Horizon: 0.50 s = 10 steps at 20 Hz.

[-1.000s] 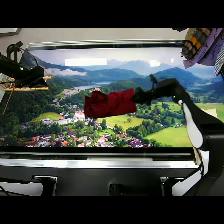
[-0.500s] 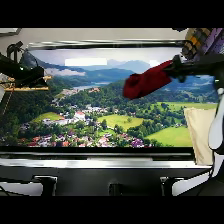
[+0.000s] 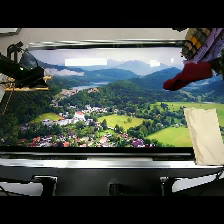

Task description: Fold the clothes and pants, and hang the long-sleeved shirts on hangers.

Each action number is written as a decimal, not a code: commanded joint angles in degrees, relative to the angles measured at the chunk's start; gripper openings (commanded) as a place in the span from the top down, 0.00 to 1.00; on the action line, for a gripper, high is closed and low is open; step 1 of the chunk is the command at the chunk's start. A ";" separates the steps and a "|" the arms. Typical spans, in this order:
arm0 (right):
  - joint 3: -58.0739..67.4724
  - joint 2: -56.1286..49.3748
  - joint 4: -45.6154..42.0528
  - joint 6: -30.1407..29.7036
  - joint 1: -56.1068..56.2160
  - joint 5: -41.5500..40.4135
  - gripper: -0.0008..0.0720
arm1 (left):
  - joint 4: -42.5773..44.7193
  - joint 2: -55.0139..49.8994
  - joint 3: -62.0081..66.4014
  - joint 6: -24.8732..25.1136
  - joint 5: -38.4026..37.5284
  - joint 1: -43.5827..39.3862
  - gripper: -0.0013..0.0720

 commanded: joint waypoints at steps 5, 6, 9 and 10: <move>0.42 1.55 -3.21 6.95 -8.63 -1.51 0.95 | 0.00 0.00 -0.02 -0.02 -0.70 -0.02 0.97; 0.42 2.14 -4.09 7.26 -9.11 -2.34 0.95 | 0.00 0.00 -0.02 -0.02 -1.01 -0.02 0.96; 0.42 4.22 -6.97 8.72 -10.21 -5.07 0.95 | 0.00 0.00 -0.02 -0.02 -1.49 -0.02 0.96; 0.42 4.90 -7.41 8.85 -10.34 -5.77 0.95 | 0.00 0.02 -0.02 -0.02 -1.62 -0.02 0.97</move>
